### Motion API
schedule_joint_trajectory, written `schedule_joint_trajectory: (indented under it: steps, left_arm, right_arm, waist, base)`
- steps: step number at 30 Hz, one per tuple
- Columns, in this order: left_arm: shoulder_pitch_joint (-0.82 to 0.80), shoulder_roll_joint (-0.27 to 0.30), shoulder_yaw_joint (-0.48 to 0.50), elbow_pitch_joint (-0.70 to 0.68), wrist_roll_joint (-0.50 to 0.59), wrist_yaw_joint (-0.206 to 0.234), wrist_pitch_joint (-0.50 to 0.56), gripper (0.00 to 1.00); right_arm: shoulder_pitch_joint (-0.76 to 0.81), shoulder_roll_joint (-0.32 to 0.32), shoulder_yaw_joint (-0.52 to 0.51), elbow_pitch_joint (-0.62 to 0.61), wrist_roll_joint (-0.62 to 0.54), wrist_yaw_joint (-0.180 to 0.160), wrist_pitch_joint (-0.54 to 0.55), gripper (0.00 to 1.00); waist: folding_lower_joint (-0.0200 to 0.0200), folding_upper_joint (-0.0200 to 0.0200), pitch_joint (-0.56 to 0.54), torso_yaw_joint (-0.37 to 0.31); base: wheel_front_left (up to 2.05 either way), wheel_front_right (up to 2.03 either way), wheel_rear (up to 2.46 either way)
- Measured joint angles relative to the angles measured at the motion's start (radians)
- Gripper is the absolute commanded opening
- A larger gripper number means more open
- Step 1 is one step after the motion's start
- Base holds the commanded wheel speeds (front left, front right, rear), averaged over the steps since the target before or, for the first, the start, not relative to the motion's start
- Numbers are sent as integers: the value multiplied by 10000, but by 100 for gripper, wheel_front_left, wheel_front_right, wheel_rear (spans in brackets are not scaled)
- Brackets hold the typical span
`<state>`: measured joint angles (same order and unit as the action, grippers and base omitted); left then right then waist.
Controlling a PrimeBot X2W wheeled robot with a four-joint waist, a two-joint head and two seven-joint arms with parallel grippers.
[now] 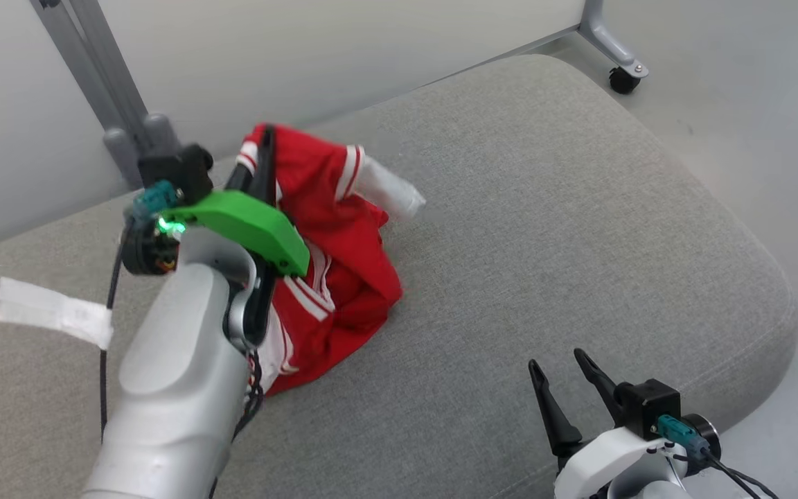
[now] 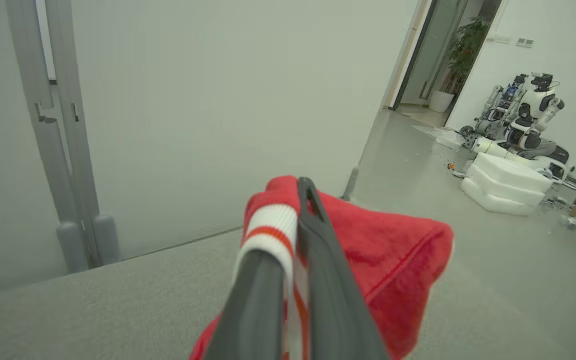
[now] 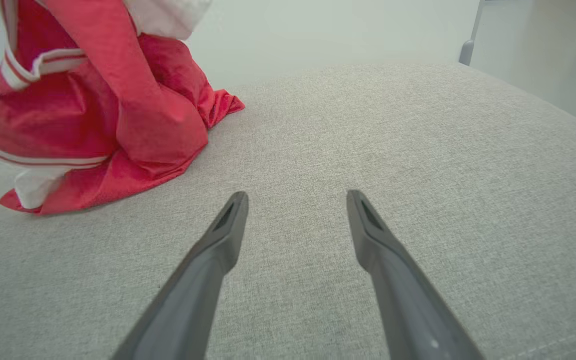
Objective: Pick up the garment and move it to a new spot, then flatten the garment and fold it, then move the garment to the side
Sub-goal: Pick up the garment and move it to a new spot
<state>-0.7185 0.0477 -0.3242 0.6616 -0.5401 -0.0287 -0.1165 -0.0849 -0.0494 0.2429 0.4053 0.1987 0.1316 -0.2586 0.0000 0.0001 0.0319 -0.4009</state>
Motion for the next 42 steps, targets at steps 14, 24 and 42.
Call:
schedule_joint_trajectory:
  steps: [14,24,42]
  left_arm:
    - [2078,-4,-1409,1513,-1567,-652,-1183,100]
    - [4243,374,621,-1553,-382,-178,-1473,100]
    - [7941,86,3522,-4520,3266,-857,-1476,100]
  right_arm:
    - [108,4,-372,134,25,0,-29,100]
    - [412,4,-1269,-98,-8,0,-38,100]
    - [719,8,-2249,-364,-247,0,-40,100]
  waist:
    - [0,0,-9,835]
    - [0,0,-456,2143]
    - [0,0,-1225,3803]
  base:
    - [0,0,0]
    - [0,0,0]
    - [0,0,0]
